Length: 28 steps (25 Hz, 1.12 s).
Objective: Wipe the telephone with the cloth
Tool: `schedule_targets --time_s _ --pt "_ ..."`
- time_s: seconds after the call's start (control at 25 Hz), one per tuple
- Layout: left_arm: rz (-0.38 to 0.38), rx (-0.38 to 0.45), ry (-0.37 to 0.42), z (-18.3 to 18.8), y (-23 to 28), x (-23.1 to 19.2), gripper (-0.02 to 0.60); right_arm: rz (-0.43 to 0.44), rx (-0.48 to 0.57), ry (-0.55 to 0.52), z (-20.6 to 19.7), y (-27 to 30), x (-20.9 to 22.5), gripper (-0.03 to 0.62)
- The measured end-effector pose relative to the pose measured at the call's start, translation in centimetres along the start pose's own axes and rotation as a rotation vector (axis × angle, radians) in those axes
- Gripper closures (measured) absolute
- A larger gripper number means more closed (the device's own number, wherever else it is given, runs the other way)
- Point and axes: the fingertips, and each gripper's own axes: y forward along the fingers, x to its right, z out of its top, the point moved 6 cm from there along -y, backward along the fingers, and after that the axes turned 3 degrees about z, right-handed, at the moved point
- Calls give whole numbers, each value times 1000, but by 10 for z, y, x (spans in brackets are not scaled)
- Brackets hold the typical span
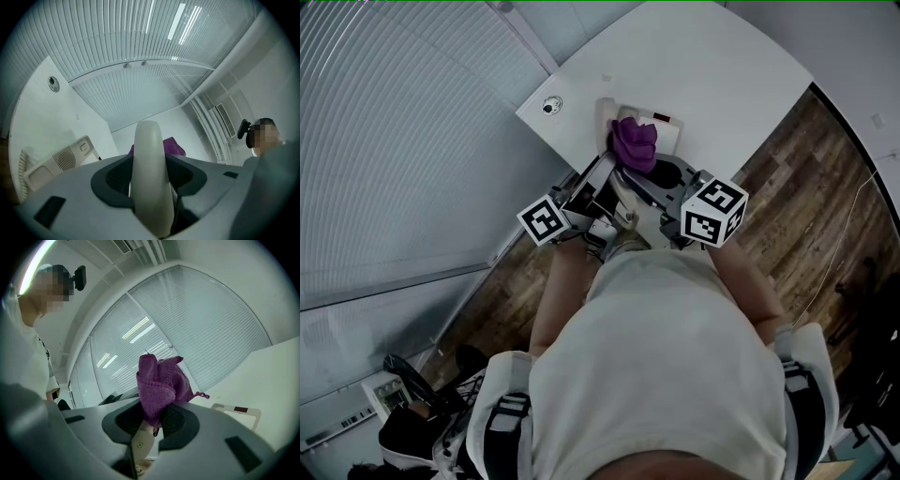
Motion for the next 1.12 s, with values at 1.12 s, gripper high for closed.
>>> schedule_targets --time_s 1.12 --pt "81 134 46 36 -8 -10 371 52 -43 54 -11 -8 -1 503"
